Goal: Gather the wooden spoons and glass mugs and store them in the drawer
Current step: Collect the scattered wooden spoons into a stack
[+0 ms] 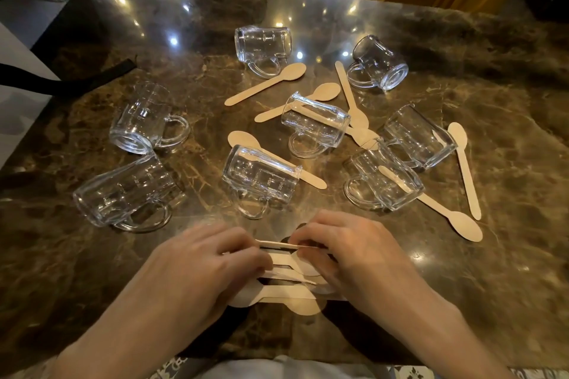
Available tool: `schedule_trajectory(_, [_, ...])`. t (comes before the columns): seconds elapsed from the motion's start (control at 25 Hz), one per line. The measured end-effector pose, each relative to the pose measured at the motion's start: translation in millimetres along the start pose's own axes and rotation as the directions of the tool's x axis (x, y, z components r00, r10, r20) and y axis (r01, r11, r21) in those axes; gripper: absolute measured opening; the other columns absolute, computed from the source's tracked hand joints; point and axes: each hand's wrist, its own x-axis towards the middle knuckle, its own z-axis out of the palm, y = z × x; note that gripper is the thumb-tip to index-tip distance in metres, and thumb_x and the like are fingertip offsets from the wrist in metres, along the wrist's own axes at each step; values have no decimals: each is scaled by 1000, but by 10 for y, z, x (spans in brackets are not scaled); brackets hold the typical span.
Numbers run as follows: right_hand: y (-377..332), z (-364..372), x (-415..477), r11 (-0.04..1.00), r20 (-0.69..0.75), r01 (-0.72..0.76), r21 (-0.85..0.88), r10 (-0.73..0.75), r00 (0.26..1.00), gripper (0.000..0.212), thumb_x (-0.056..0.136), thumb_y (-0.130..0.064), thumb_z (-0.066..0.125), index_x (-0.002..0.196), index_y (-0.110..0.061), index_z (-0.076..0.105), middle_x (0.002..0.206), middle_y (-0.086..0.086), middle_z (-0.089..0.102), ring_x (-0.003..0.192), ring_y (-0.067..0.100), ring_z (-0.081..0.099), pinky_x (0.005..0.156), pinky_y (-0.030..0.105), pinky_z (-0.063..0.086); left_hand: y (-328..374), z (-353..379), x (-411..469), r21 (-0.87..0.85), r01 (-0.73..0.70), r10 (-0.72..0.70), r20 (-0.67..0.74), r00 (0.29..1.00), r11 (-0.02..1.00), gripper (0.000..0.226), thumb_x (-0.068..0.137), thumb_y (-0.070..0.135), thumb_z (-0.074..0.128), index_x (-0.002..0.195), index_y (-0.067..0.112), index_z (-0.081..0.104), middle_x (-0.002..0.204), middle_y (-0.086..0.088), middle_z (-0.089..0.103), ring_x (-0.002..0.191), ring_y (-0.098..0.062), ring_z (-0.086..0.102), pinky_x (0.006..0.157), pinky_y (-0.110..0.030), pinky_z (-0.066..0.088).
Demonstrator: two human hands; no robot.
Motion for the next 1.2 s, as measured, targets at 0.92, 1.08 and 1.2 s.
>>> schedule_trajectory(0.92, [64, -253, 44, 986, -19, 151, -68, -153, 988, 35, 87, -54, 42, 97, -32, 68, 89, -16, 66, 79, 4, 62, 66, 22, 54, -125, -122, 10, -277, 10, -40, -105, 994, 961, 29, 91, 56, 45, 97, 39, 67, 87, 26, 64, 77, 8, 61, 60, -16, 51])
schedule_trajectory(1.08, [144, -561, 196, 991, -123, 122, -60, -129, 984, 37, 84, -53, 45, 99, -29, 68, 89, -13, 68, 78, 5, 63, 66, 32, 57, -307, -361, 201, -244, -20, -28, -191, 981, 970, 28, 89, 48, 49, 101, 32, 68, 92, 24, 66, 84, 6, 63, 67, -17, 53])
schedule_trajectory(1.2, [207, -812, 380, 995, -207, 92, -41, -99, 973, 36, 80, -53, 50, 99, -29, 69, 86, -12, 68, 74, 2, 61, 68, 32, 56, -428, -554, 420, -207, 22, -69, -226, 972, 978, 33, 85, 57, 45, 102, 36, 66, 93, 26, 64, 86, 8, 61, 68, -18, 51])
